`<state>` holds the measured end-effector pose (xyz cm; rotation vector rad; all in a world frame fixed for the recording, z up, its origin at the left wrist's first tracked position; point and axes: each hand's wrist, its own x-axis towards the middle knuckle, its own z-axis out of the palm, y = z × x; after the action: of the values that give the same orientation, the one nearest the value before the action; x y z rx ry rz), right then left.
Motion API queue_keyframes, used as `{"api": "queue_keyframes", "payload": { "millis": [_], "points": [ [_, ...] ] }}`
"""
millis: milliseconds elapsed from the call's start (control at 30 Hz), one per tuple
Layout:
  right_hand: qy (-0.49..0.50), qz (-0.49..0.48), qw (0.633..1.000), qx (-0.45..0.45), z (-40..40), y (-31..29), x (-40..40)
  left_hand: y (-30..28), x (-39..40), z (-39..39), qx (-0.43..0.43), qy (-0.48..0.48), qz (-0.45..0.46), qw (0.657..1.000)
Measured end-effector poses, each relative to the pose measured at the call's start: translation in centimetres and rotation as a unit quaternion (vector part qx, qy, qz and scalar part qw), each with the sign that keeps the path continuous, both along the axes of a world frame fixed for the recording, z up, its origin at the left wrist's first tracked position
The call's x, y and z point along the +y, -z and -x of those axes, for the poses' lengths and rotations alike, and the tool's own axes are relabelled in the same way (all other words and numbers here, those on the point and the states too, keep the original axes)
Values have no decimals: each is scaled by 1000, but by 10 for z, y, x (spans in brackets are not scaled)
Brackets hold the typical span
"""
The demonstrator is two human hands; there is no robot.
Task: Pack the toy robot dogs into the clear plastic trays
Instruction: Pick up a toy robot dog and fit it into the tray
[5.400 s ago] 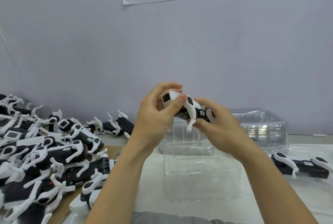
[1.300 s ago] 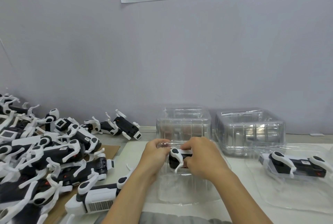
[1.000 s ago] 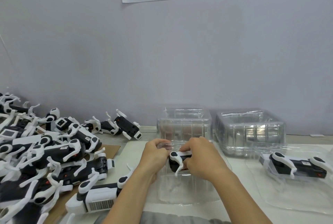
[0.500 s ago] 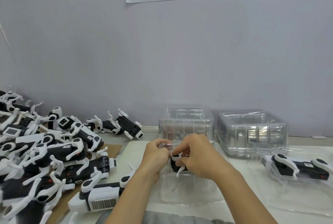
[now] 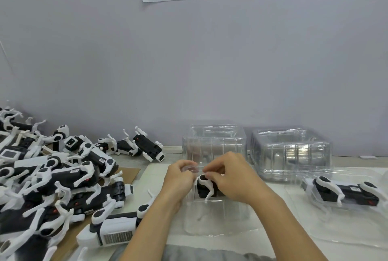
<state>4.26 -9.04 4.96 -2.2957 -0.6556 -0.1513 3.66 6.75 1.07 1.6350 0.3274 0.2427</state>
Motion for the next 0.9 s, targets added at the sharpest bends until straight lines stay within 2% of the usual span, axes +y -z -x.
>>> {"api": "queue_keyframes", "payload": {
  "millis": [100, 167, 267, 367, 467, 533, 700, 900],
  "points": [
    [78, -36, 996, -36, -10, -2, -16, 1, 1, 0, -3, 1, -31, 1000],
    [149, -21, 988, -38, -16, 0, -33, 0, 2, 1, -5, 11, -71, 997],
    [189, 9, 981, 47, -22, 7, -54, -4, 3, 3, -40, 10, -166, 985],
    [180, -21, 976, 118, -25, 14, -58, -12, 0, 4, -112, -5, -297, 948],
    [182, -37, 975, 122, -27, 16, -56, -25, -10, 6, -187, 6, -408, 894],
    [180, -39, 975, 124, -27, 16, -56, -32, -24, 8, -199, 64, -427, 880],
    [174, -53, 975, 129, -26, 16, -57, -24, -54, 15, -115, 206, -442, 865],
    [156, -82, 974, 141, -25, 16, -56, -24, -51, 14, -76, 201, -437, 874]
  ]
}}
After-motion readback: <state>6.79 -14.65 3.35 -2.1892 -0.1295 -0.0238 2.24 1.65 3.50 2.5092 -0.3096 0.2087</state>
